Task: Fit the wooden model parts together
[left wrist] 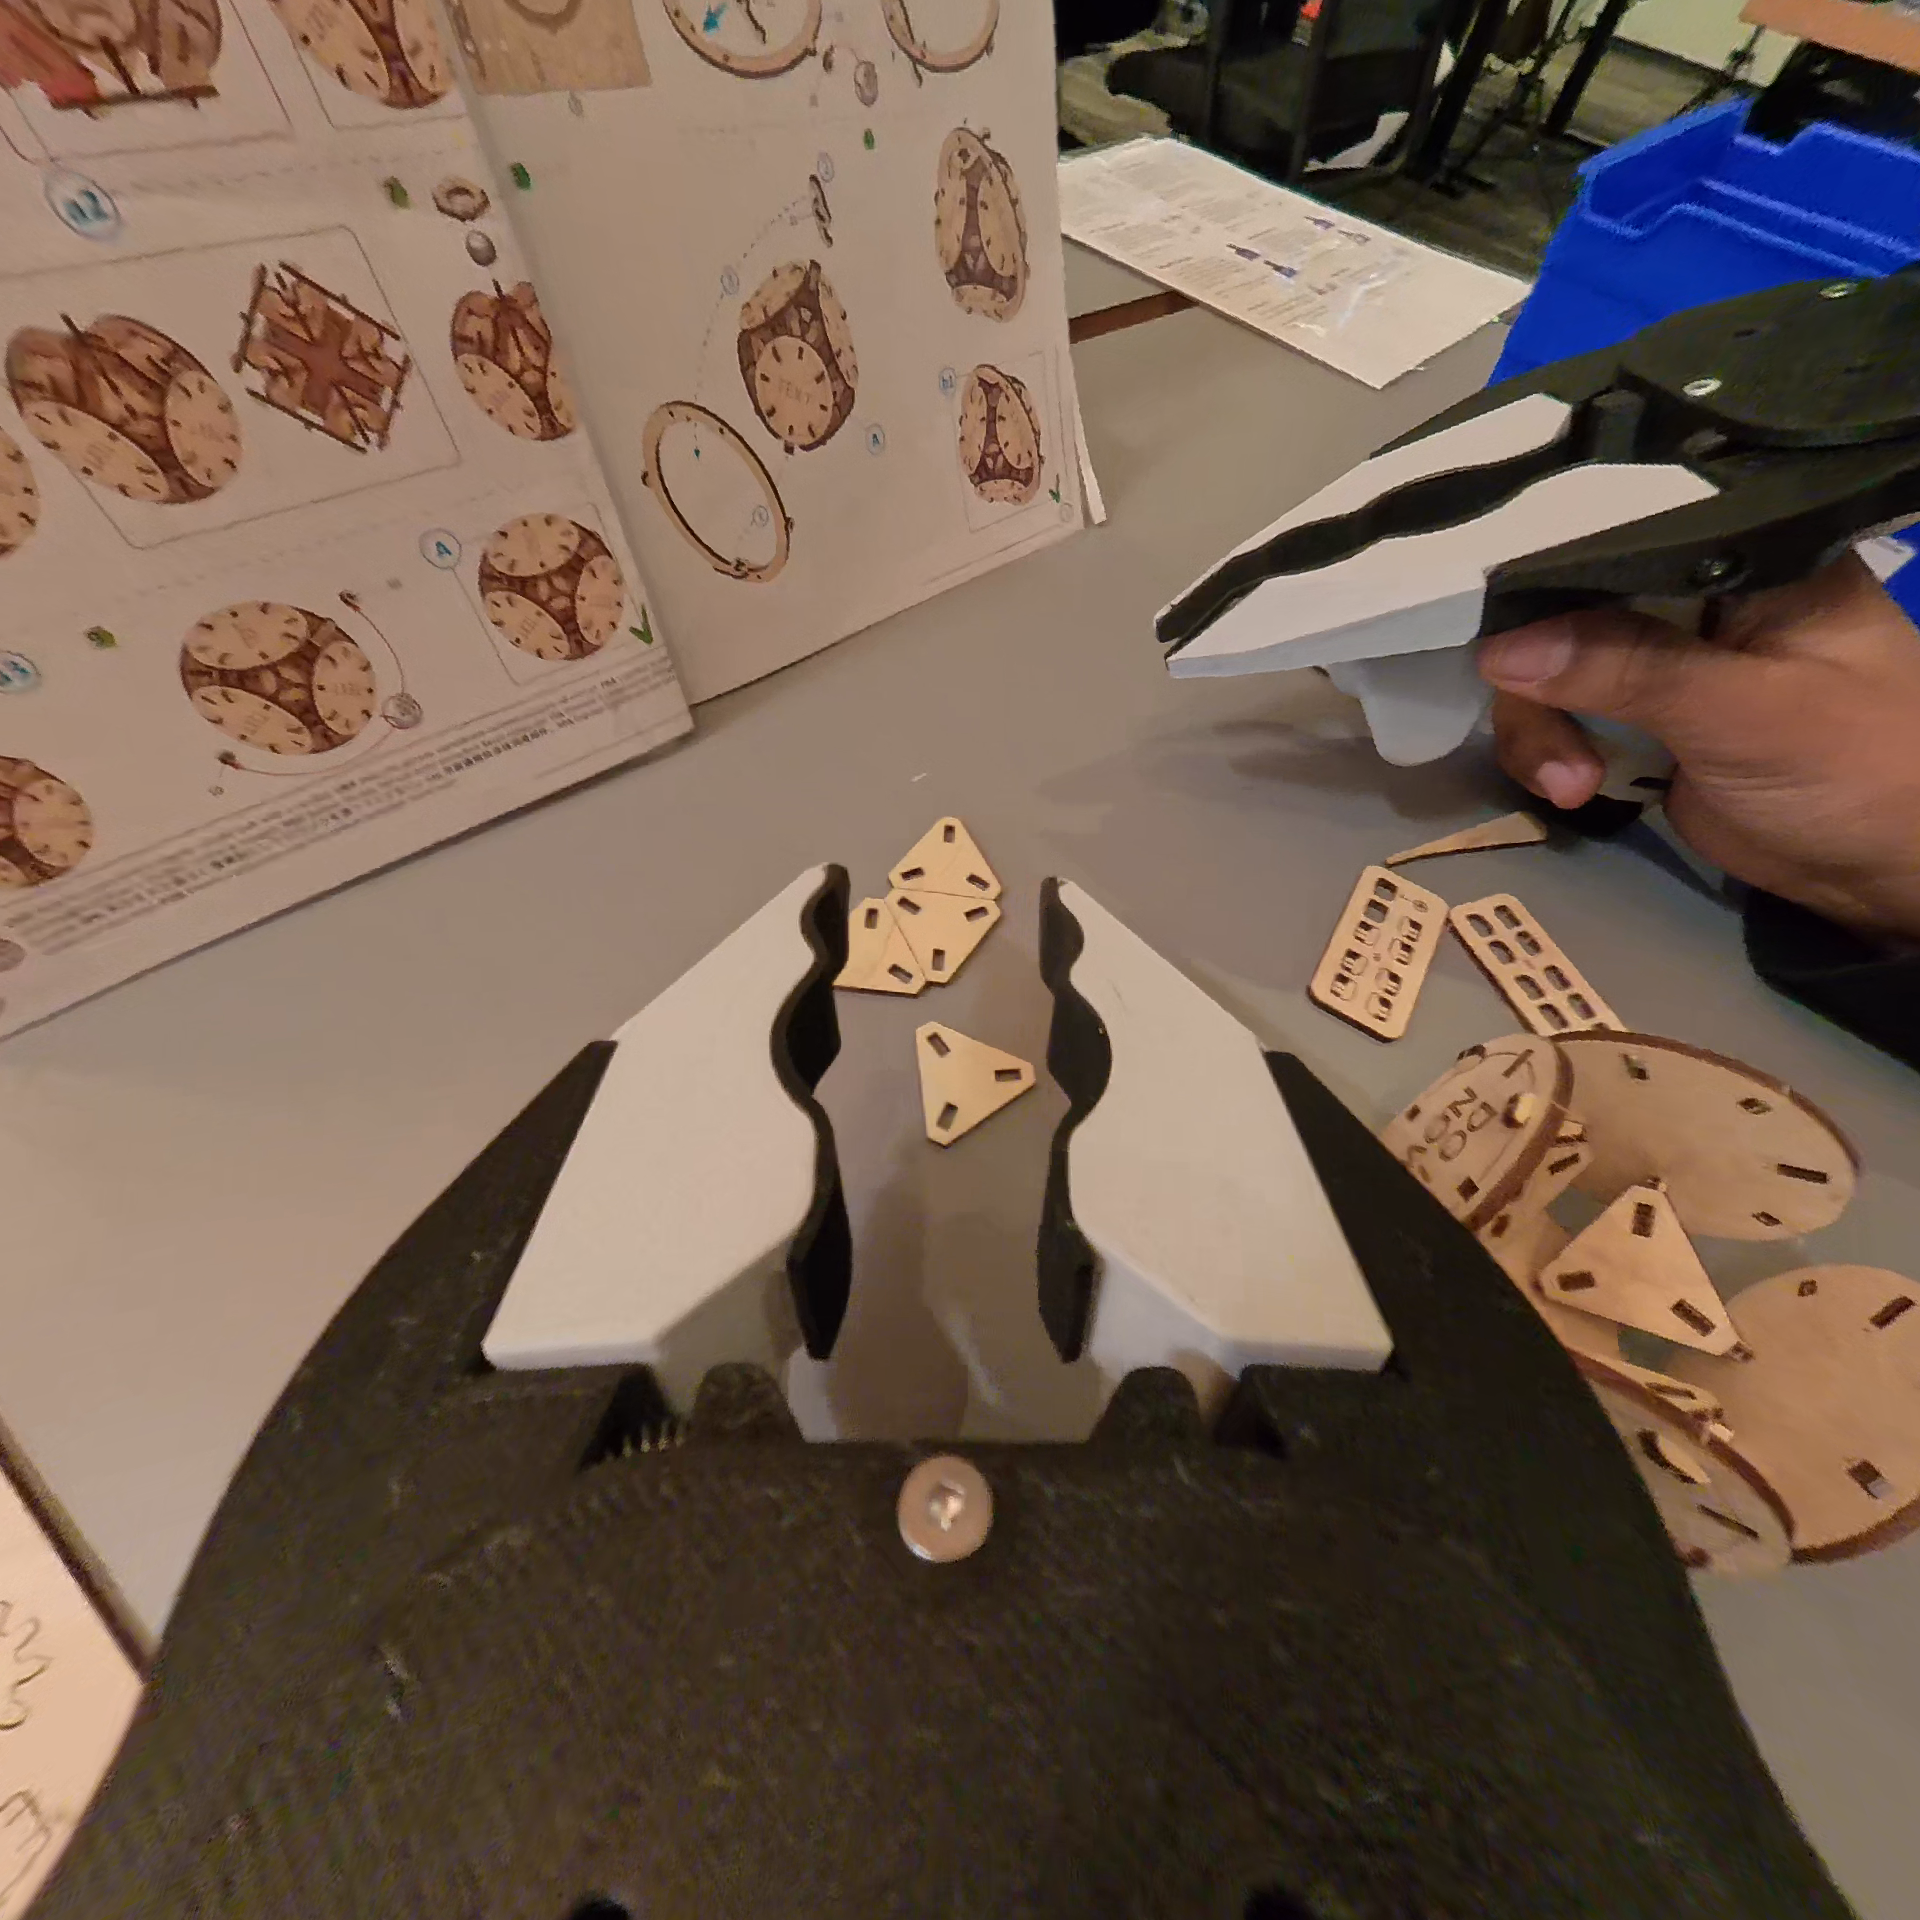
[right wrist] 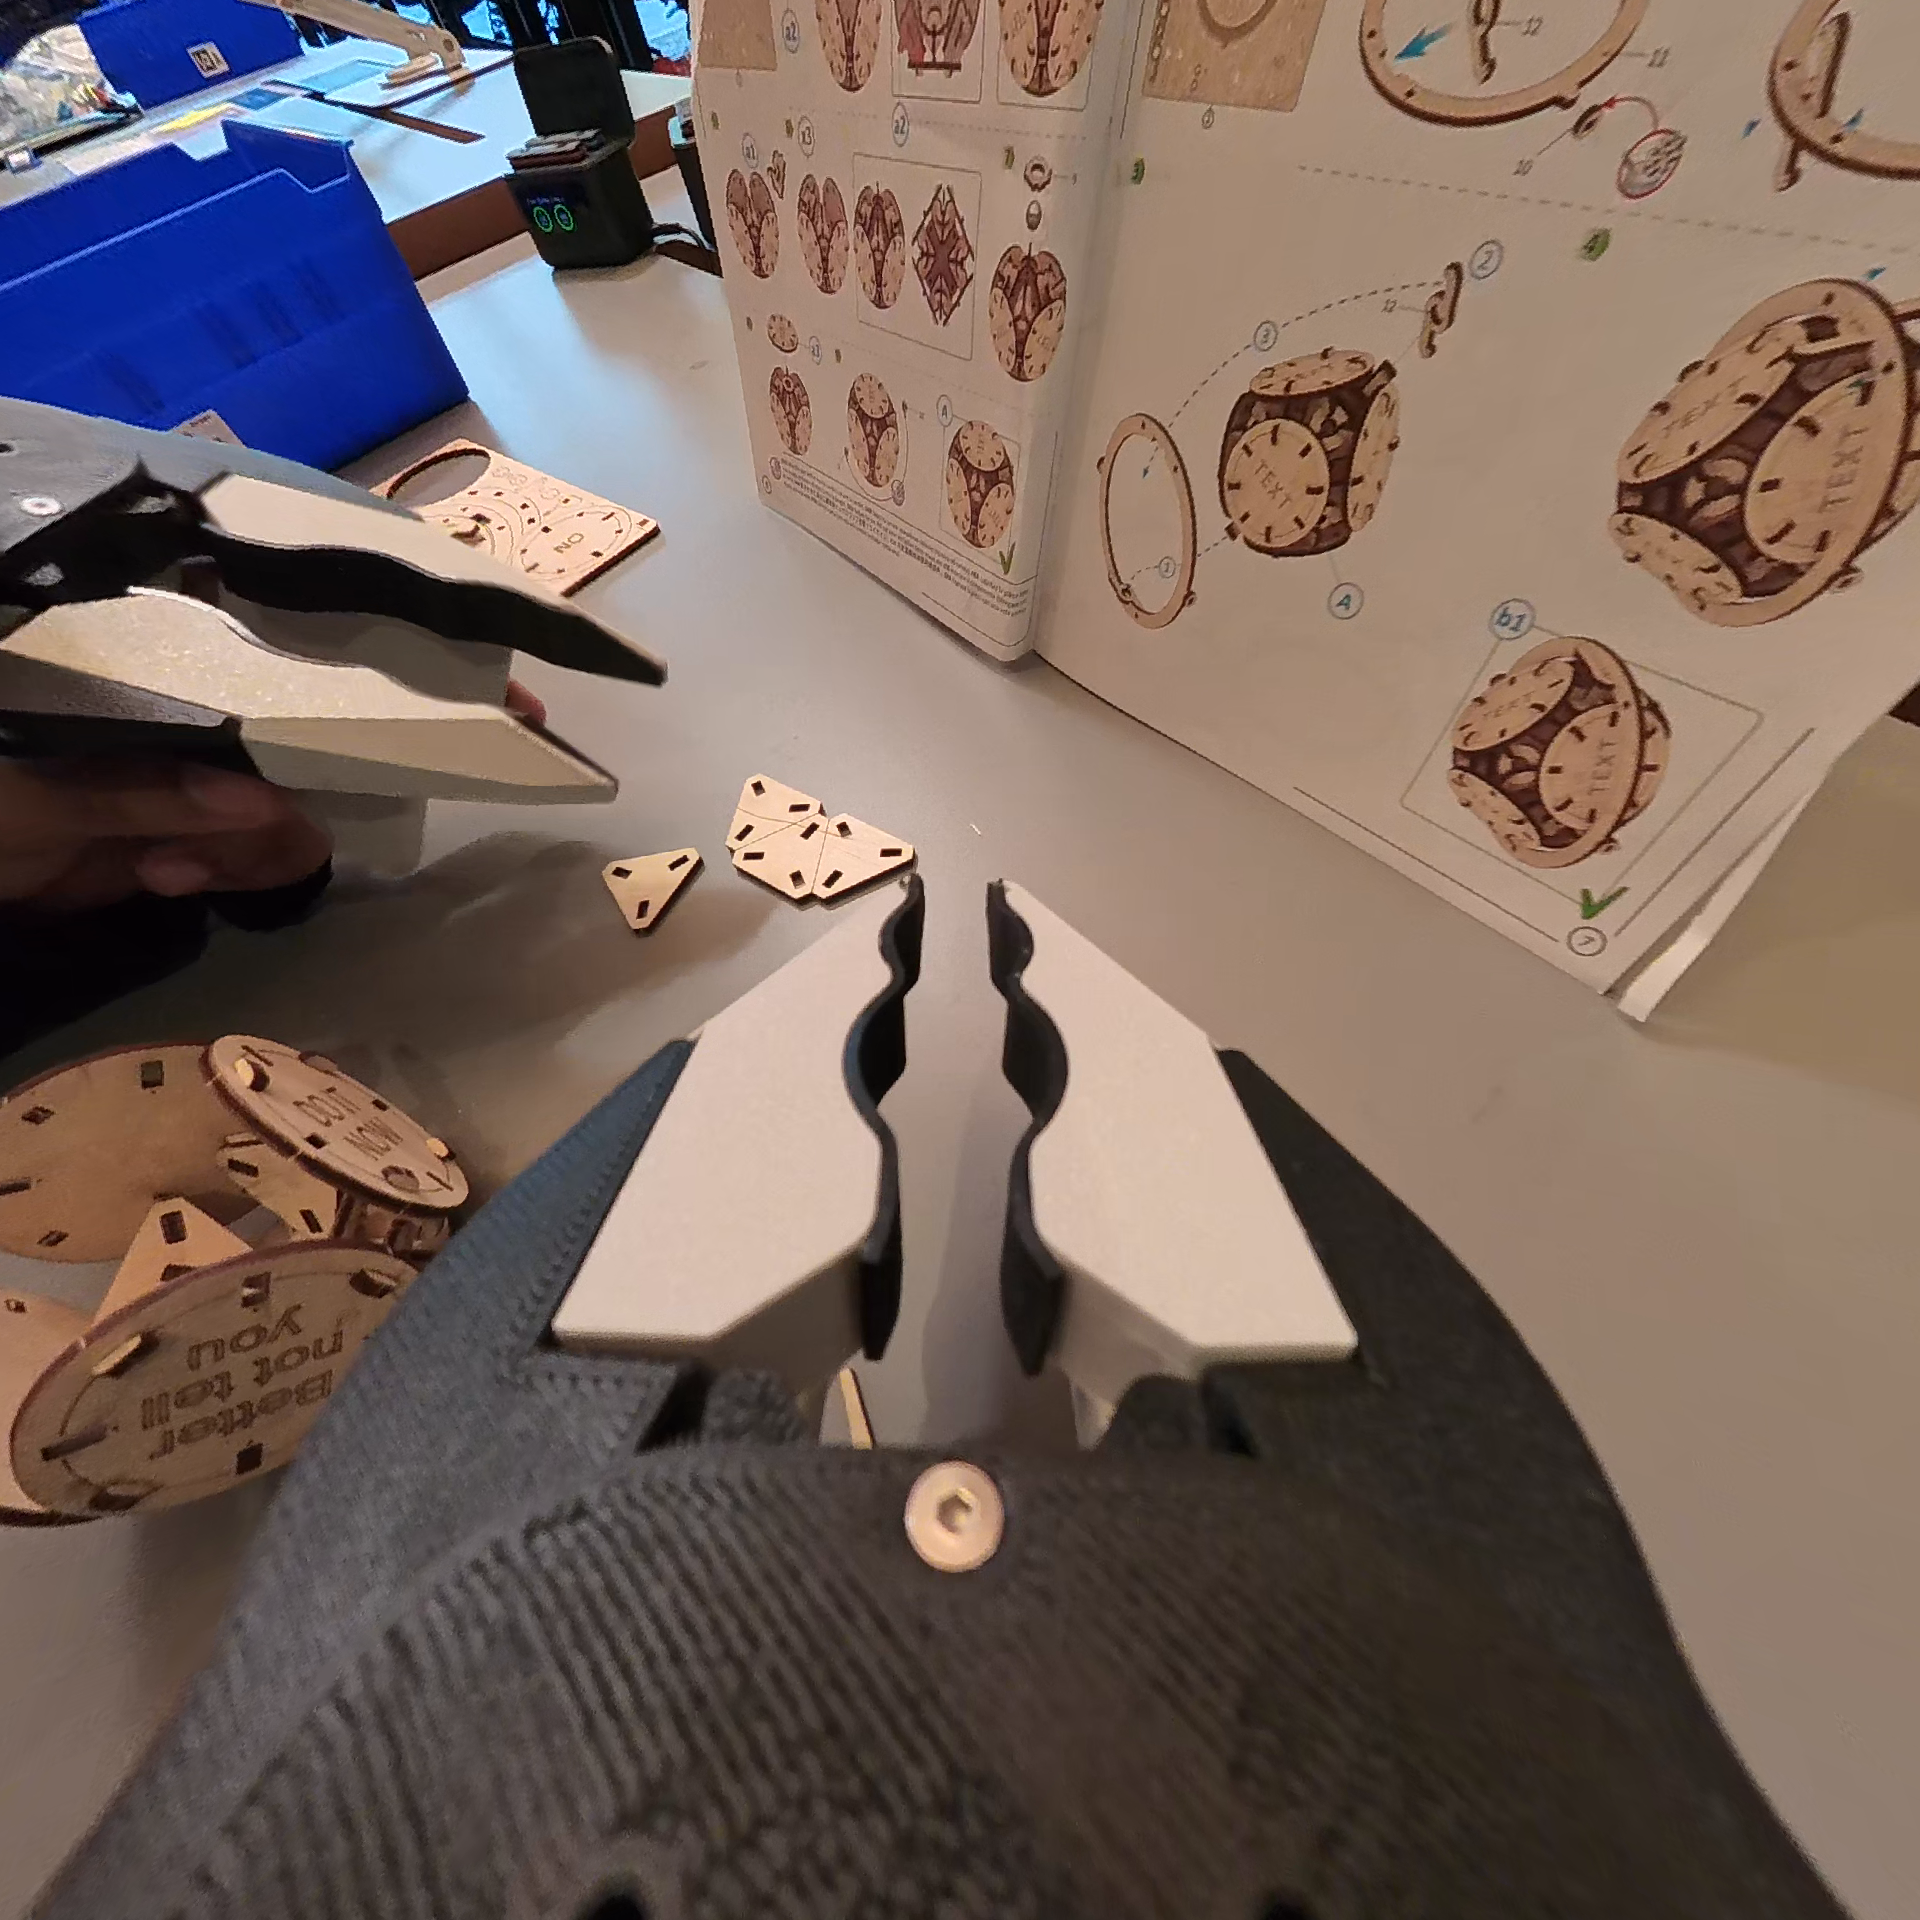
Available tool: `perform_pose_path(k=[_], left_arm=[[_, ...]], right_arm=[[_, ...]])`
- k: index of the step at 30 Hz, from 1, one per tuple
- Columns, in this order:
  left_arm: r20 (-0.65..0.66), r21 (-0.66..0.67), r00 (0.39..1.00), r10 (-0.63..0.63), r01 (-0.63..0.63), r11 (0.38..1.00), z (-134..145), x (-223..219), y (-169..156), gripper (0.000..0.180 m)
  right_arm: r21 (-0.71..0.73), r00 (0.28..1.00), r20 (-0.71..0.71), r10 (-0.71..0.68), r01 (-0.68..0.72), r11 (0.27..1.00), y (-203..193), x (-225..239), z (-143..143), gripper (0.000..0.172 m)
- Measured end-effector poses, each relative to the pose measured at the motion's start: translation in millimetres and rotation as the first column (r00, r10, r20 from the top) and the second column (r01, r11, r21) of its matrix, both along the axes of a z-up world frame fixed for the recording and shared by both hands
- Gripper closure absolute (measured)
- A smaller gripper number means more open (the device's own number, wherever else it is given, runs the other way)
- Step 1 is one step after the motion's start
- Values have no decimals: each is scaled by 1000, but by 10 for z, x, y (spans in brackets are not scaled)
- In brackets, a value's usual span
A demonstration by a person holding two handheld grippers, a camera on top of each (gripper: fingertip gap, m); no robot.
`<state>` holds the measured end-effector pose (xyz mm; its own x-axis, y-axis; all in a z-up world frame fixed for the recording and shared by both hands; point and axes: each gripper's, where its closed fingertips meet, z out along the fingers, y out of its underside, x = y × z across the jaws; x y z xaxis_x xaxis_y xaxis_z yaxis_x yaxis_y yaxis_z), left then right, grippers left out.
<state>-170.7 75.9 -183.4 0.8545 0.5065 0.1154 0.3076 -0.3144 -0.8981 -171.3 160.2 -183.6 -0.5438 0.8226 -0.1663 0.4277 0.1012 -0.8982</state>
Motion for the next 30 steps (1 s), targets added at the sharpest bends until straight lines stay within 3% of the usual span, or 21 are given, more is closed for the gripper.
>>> perform_pose_path(k=[5,9,14,17,21,30], left_arm=[[41,42,997,-64,62,997,20,79,10,144],[77,51,976,-203,200,979,42,258,18,142],[120,143,878,-463,446,884,213,677,-54,136],[218,203,781,-585,550,810,225,935,-139,116],[299,102,755,-583,583,806,-6,1009,-252,103],[389,135,648,-655,663,736,-71,1238,-321,115]], right_arm=[[-4,1000,1,1,-1,1000,0,0,2,161],[-4,1000,2,2,-2,1000,0,0,2,161],[-7,1000,3,2,-2,1000,2,-1,2,161],[-6,1000,3,3,-3,1000,0,1,1,161],[-3,1000,3,3,-3,1000,-1,0,-2,161],[0,1000,4,3,-3,1000,-3,2,-6,161]])
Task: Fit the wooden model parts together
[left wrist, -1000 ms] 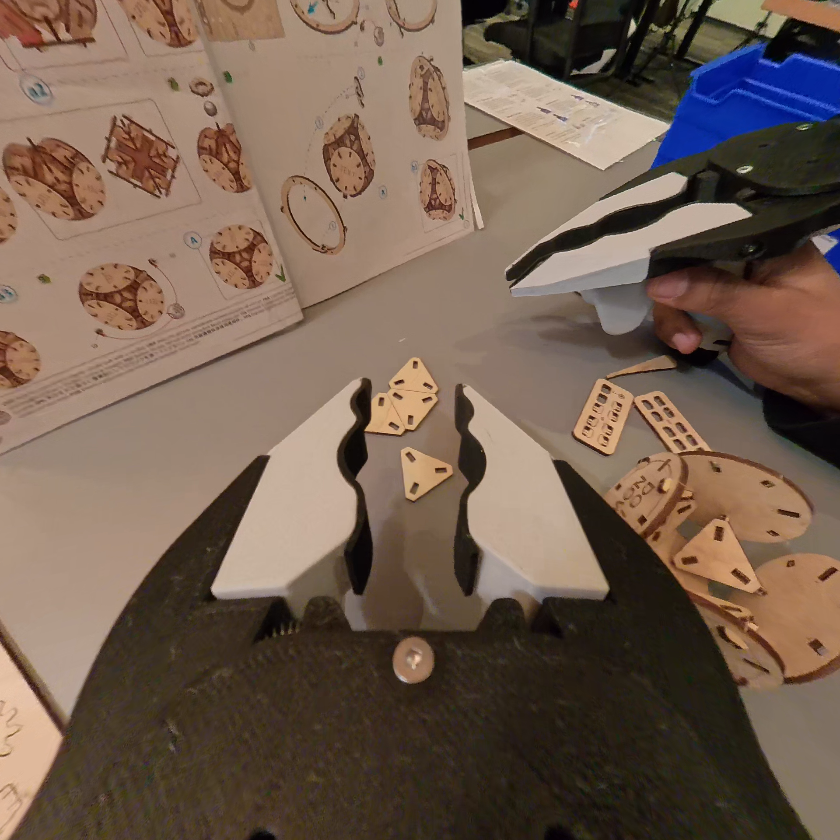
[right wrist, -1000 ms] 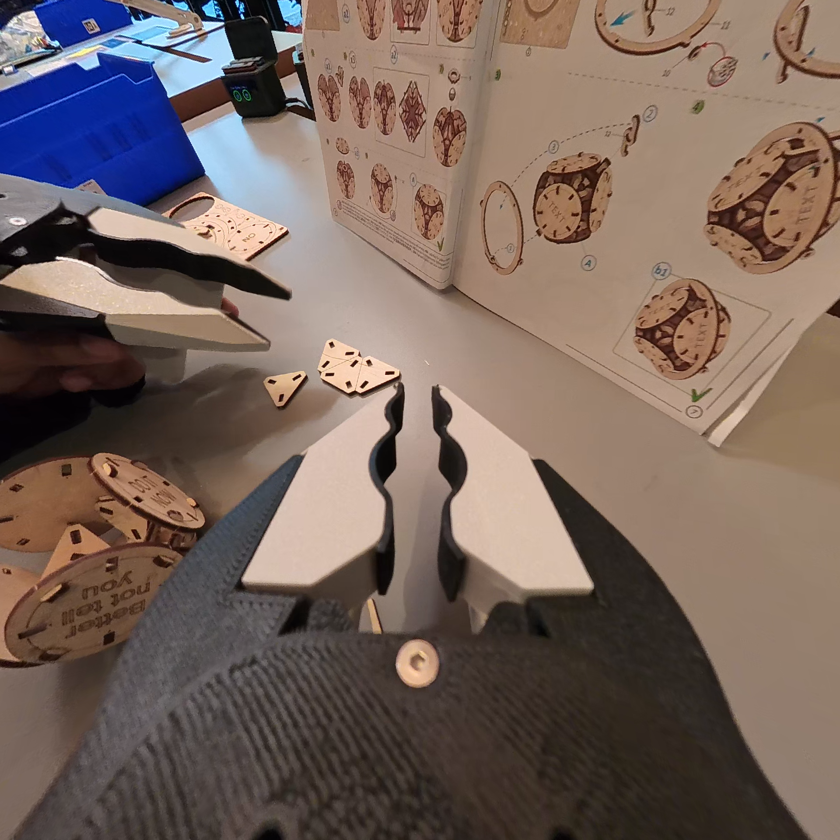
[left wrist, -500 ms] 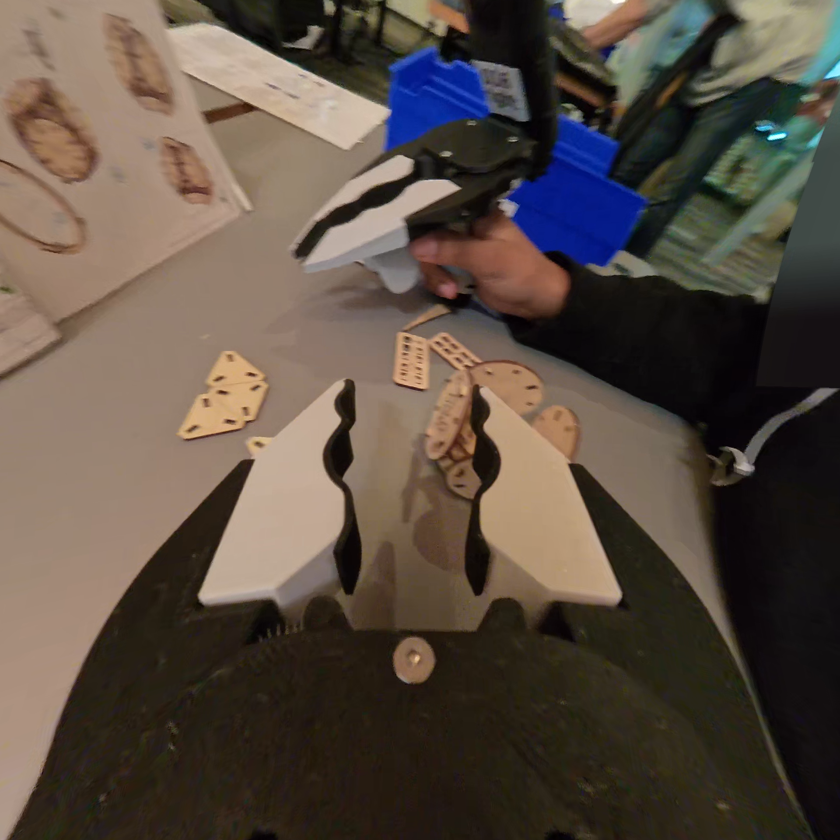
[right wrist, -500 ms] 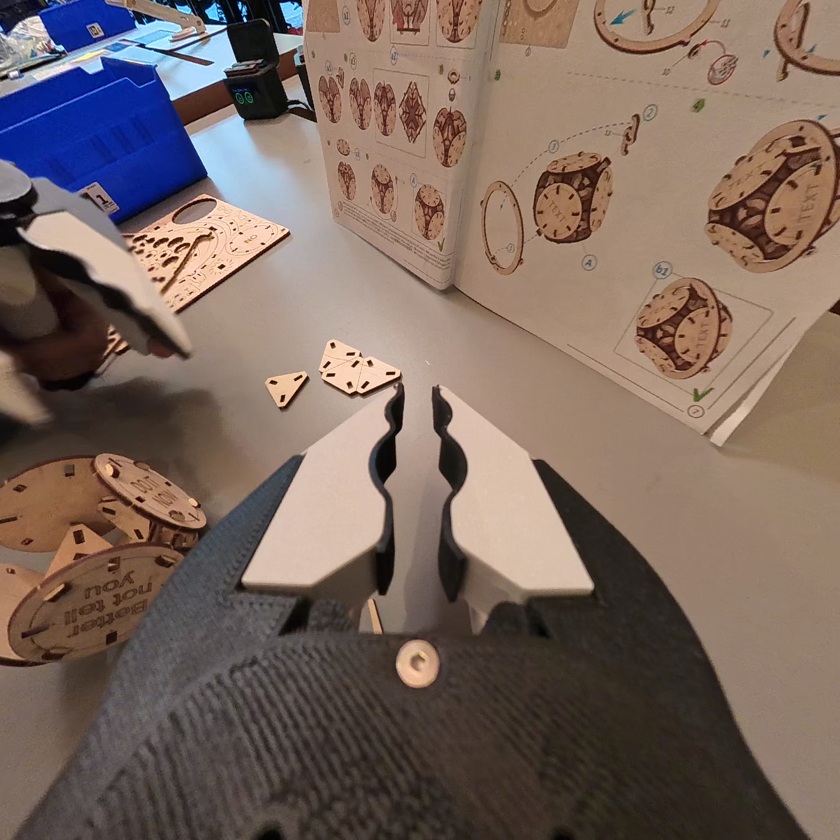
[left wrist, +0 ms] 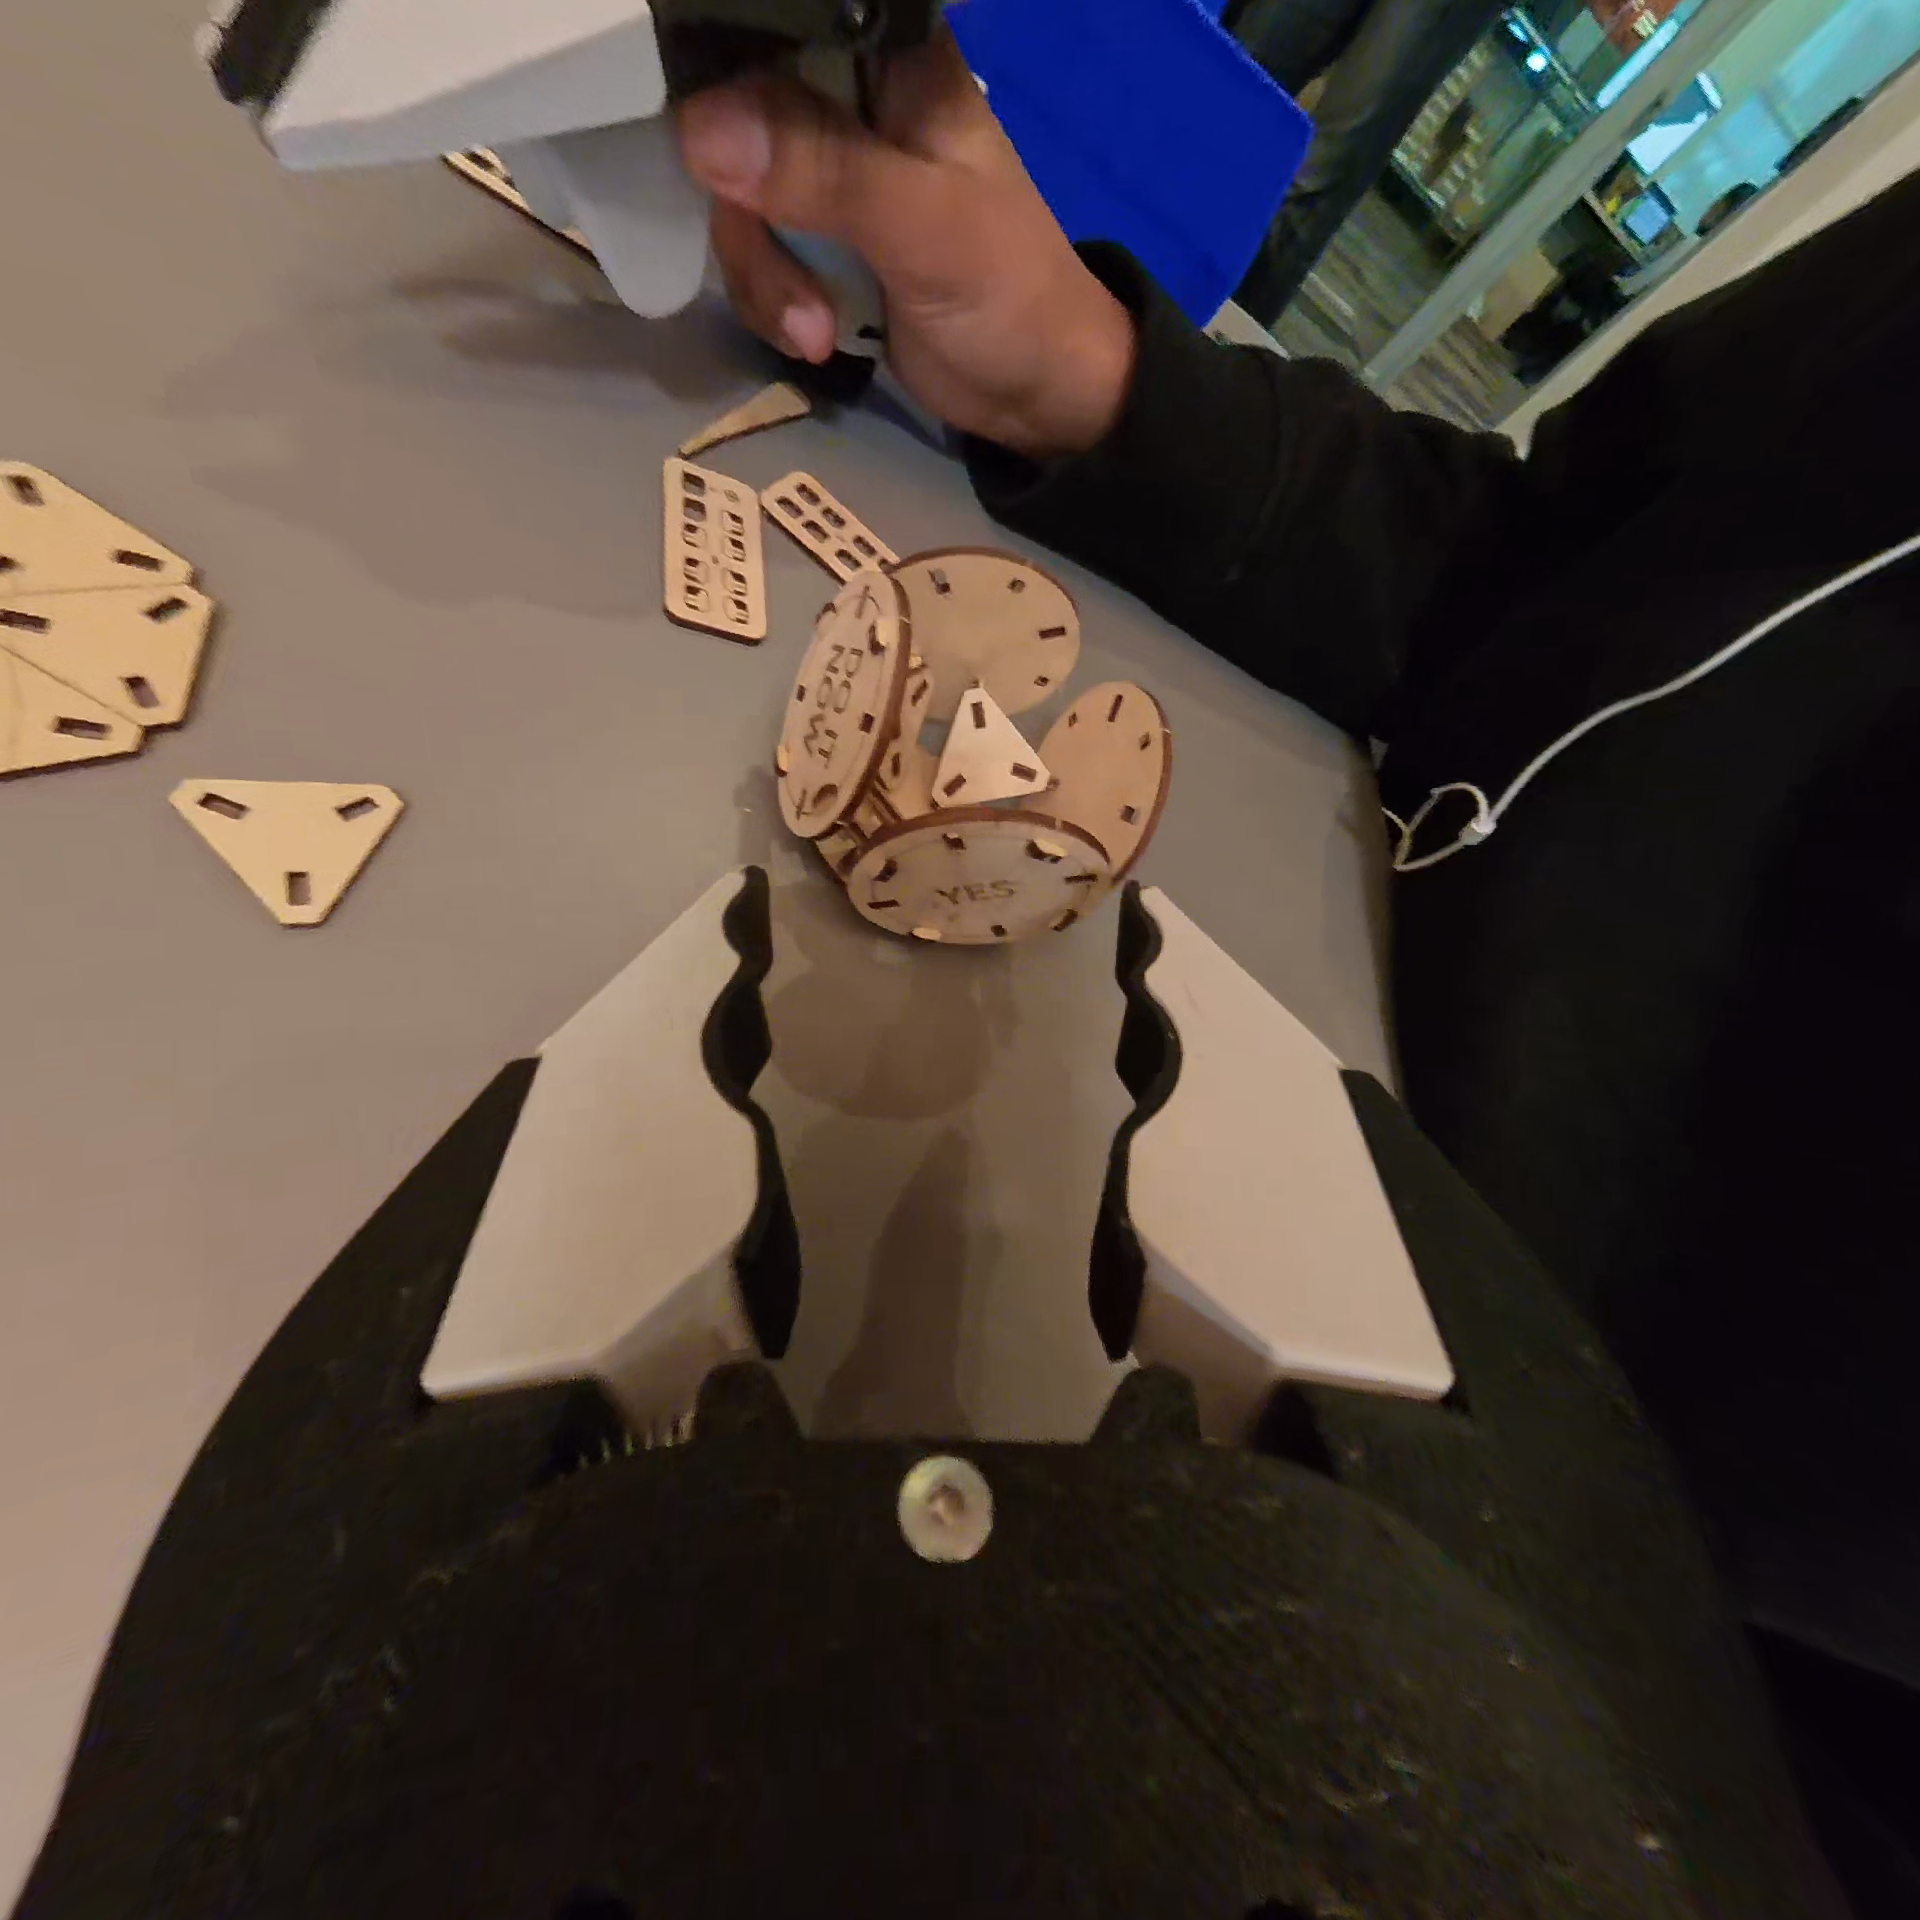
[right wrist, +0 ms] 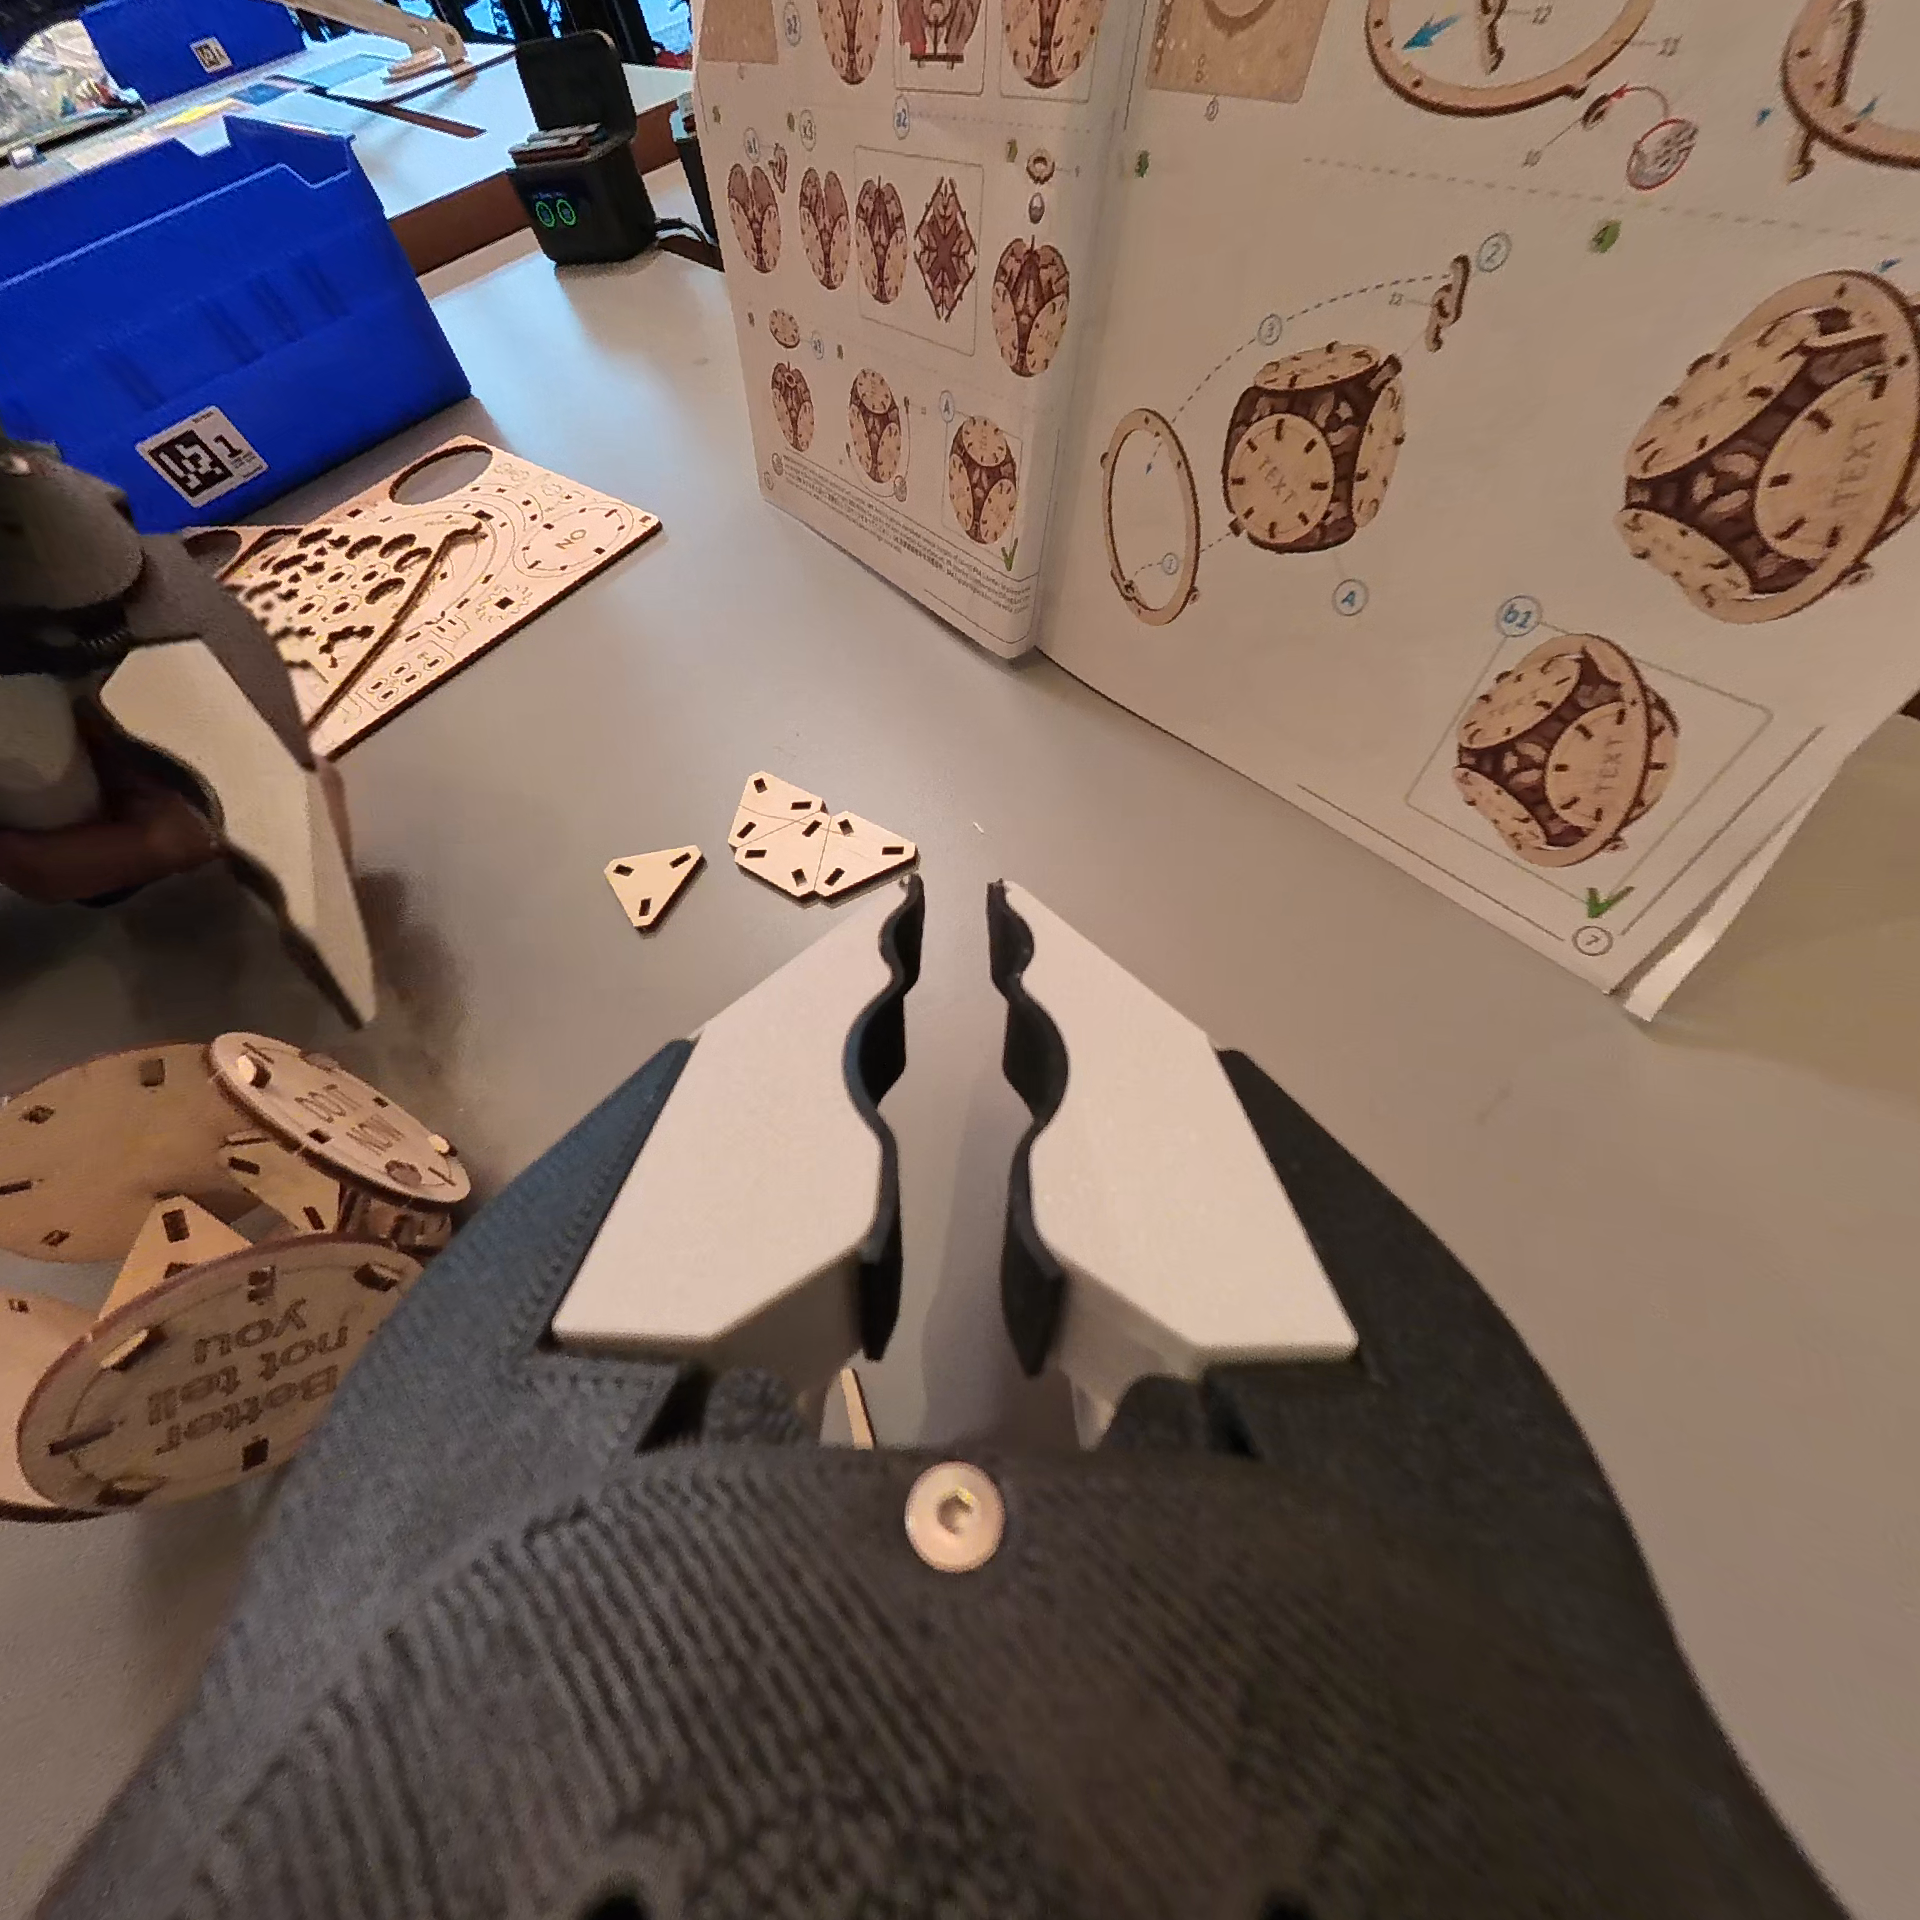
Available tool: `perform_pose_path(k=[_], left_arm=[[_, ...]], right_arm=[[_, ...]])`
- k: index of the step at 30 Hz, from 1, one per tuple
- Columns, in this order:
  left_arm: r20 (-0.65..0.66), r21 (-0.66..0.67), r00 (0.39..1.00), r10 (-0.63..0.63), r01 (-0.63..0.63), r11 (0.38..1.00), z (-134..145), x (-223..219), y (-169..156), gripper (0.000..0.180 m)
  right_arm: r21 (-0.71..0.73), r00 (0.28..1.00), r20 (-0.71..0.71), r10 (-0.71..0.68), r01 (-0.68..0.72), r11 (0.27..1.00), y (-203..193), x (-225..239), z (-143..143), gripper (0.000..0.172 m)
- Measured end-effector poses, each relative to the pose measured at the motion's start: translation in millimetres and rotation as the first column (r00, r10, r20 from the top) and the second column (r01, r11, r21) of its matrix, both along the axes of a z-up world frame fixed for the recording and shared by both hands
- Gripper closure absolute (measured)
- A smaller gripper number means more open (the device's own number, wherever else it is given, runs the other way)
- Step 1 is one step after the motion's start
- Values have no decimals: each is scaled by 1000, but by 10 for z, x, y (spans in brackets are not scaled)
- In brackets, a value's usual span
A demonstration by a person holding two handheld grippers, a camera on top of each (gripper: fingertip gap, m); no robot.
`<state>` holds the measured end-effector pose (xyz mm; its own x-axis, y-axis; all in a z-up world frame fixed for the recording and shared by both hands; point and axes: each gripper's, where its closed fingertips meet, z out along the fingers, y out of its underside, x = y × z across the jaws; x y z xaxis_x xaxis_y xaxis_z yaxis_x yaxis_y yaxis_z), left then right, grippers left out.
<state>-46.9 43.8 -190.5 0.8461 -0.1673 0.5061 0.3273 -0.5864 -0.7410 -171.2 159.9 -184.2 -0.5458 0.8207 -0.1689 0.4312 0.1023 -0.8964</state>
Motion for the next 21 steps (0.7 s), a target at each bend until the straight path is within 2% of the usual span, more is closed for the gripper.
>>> perform_pose_path(k=[2,6,9,11,14,16,18,21], left_arm=[[42,-13,998,-53,53,999,-9,98,-34,126],[117,-42,983,-140,146,988,-61,258,-92,134],[89,-69,992,-90,96,993,-128,150,-71,137],[81,-47,995,-65,69,997,-96,91,-57,131],[24,12,1000,13,-13,1000,-24,-38,49,103],[5,39,1000,13,-13,999,4,-17,102,94],[22,14,999,-36,35,999,-25,84,85,95],[72,-19,993,-99,100,995,-51,197,23,114]], right_arm=[[1,1000,0,0,0,1000,-1,0,-2,161],[1,1000,1,1,-1,1000,-2,0,-2,161],[3,1000,0,1,-1,1000,-4,2,-3,161],[5,1000,1,2,-2,1000,-6,1,-6,161],[7,1000,1,2,-2,1000,-7,2,-7,161],[7,1000,1,2,-2,1000,-7,2,-9,161],[6,1000,2,2,-2,1000,-7,1,-8,161],[6,1000,2,2,-2,1000,-7,1,-8,161]])
